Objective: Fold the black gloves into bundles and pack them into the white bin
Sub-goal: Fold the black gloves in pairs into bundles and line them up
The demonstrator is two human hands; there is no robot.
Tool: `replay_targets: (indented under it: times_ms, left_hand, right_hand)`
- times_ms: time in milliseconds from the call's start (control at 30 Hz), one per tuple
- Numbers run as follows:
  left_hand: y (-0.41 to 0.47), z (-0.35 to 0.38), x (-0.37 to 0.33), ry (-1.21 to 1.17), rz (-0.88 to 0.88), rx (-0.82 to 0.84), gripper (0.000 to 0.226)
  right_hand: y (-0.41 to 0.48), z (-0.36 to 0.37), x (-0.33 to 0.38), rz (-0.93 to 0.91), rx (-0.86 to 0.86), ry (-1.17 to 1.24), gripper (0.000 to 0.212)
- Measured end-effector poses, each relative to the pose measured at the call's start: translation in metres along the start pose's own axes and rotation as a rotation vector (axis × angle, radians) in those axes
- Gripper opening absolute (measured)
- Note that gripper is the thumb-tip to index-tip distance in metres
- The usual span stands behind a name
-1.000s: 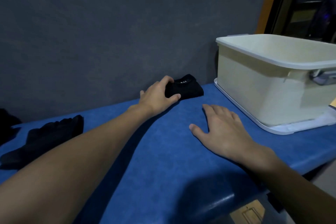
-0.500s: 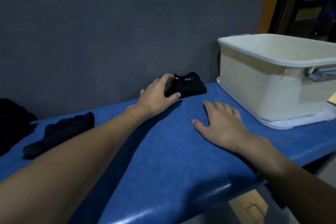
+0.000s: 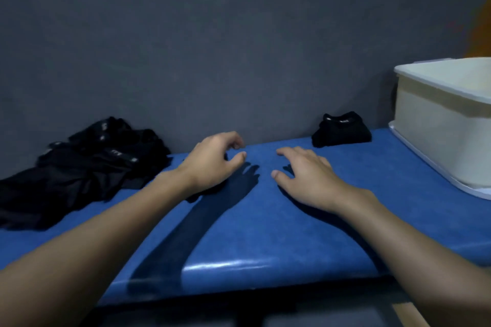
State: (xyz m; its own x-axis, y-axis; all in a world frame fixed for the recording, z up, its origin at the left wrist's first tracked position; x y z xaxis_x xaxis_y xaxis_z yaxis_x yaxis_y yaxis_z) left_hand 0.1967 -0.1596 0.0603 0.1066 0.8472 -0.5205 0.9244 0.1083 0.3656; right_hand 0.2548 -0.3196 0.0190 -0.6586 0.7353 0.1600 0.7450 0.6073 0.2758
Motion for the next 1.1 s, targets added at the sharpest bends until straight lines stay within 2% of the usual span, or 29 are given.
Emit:
replay_targets:
  times_ms: [133, 267, 367, 433, 533, 633, 800, 933, 1100]
  left_hand:
    - [-0.036, -0.025, 0.042, 0.08, -0.061, -0.022, 0.019]
    - [-0.059, -0.027, 0.07, 0.13, -0.099, 0.03, 0.054]
    - [-0.069, -0.016, 0.082, 0.175, -0.125, 0.137, 0.066]
    - [-0.07, -0.012, 0.084, 0.179, -0.128, 0.167, 0.063]
    - [-0.07, -0.012, 0.085, 0.171, -0.105, 0.18, 0.051]
    - [-0.072, -0.014, 0.085, 0.113, -0.065, 0.188, 0.041]
    - [-0.067, -0.05, 0.083, 0.09, 0.014, 0.037, 0.03]
    - [-0.058, -0.098, 0.104, 0.195, -0.03, -0.116, 0.031]
    - [-0.061, -0.145, 0.134, 0.27, -0.106, -0.284, 0.029]
  right_hand:
    - [0.004, 0.018, 0.054, -0.203, 0.011, 0.118, 0.048]
    - [0.012, 0.033, 0.086, -0.297, 0.016, 0.193, 0.058]
    - [0.022, 0.043, 0.1, -0.312, 0.0, 0.216, 0.056]
    - [0.027, 0.048, 0.105, -0.319, -0.014, 0.2, 0.046]
    - [0.031, 0.046, 0.11, -0.355, -0.063, 0.126, 0.02]
    - [0.032, 0.041, 0.11, -0.361, -0.084, 0.083, 0.012]
    - [0.03, 0.032, 0.108, -0.335, -0.099, 0.115, 0.021]
    - [0.039, 0.027, 0.122, -0.333, -0.122, 0.166, 0.017]
    - [0.081, 0.024, 0.164, -0.26, -0.076, 0.428, 0.019]
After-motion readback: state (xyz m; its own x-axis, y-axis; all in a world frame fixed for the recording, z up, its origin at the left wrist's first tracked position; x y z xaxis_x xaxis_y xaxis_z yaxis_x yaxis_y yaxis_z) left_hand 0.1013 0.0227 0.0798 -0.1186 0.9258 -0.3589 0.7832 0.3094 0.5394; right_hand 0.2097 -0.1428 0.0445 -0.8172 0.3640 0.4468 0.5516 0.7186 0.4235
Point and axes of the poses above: each hand's wrist, its own y-axis towards the middle knuckle, its own z-axis out of the palm, x = y × z, the point moved 9 cm from there along y, towards the middle knuckle, and after that the axes turned 14 degrees about -y, right-handed, at the moved point
